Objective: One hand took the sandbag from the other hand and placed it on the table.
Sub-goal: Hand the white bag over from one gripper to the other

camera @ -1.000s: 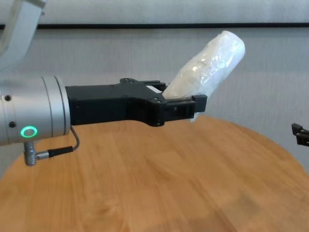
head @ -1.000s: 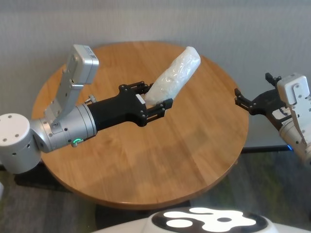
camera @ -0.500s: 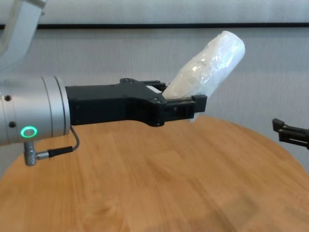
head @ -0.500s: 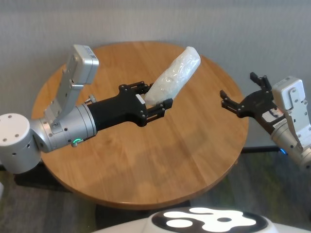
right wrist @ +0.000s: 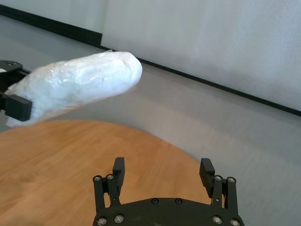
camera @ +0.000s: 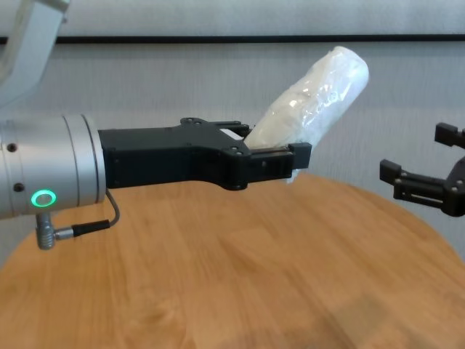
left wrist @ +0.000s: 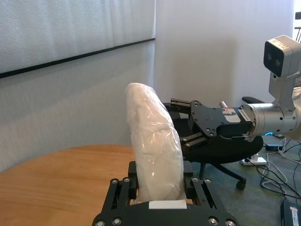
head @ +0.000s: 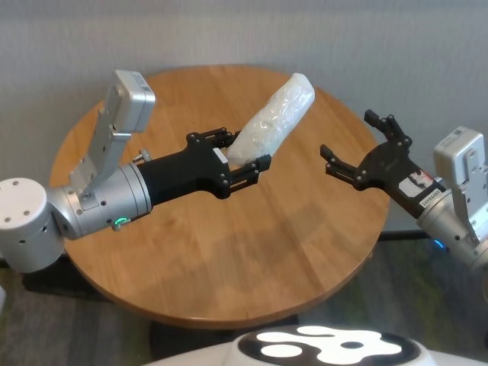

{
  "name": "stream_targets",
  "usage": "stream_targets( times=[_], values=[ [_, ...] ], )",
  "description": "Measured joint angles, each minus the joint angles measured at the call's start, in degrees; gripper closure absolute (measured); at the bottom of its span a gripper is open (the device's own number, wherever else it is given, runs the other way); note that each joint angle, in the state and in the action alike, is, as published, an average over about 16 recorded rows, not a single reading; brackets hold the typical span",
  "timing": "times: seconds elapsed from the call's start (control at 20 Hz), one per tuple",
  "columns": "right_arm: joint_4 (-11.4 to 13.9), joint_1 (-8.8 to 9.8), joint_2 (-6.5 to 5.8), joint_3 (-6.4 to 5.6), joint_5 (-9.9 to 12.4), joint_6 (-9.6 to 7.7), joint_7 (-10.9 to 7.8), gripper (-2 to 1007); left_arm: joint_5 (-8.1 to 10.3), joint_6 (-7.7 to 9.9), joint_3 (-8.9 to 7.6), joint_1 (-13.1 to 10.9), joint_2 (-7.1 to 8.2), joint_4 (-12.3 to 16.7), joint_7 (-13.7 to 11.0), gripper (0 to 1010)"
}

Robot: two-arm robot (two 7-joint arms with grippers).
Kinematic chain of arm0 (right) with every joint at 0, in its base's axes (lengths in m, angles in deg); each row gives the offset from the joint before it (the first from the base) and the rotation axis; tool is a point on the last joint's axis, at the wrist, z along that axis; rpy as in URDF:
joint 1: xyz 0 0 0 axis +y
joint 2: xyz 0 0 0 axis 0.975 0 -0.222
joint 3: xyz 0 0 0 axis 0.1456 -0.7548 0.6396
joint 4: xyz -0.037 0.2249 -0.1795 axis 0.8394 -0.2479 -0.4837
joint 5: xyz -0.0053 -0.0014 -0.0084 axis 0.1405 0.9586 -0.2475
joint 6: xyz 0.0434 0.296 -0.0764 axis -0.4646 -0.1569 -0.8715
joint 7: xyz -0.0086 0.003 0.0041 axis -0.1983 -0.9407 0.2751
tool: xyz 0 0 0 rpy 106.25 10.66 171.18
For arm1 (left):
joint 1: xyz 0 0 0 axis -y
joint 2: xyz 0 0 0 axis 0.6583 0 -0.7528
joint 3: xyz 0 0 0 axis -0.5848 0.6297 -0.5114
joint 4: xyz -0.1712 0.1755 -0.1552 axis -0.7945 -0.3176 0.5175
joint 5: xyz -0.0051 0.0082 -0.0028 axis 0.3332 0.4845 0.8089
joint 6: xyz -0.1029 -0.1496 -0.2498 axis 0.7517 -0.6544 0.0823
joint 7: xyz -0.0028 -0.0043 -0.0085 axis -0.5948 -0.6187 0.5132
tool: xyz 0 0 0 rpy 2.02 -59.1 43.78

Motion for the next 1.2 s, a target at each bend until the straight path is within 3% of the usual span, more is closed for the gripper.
stream_targets(
  times=[0.25, 0.65, 1.2],
  values=[
    [1.02, 0.41, -0.08, -0.17, 2.05, 1.47, -3.89, 2, 0.00, 0.00, 0.00, 0.00, 0.00, 0.00, 0.00, 430],
    [1.67, 1.11, -0.46, -0.71, 7.01, 2.21, -10.95, 2, 0.00, -0.01, 0.00, 0.00, 0.00, 0.00, 0.00, 430],
    [1.14, 2.21, -1.10, -2.21, 16.39, 1.16, -21.22, 2, 0.00, -0.01, 0.00, 0.00, 0.00, 0.00, 0.01, 430]
  ],
)
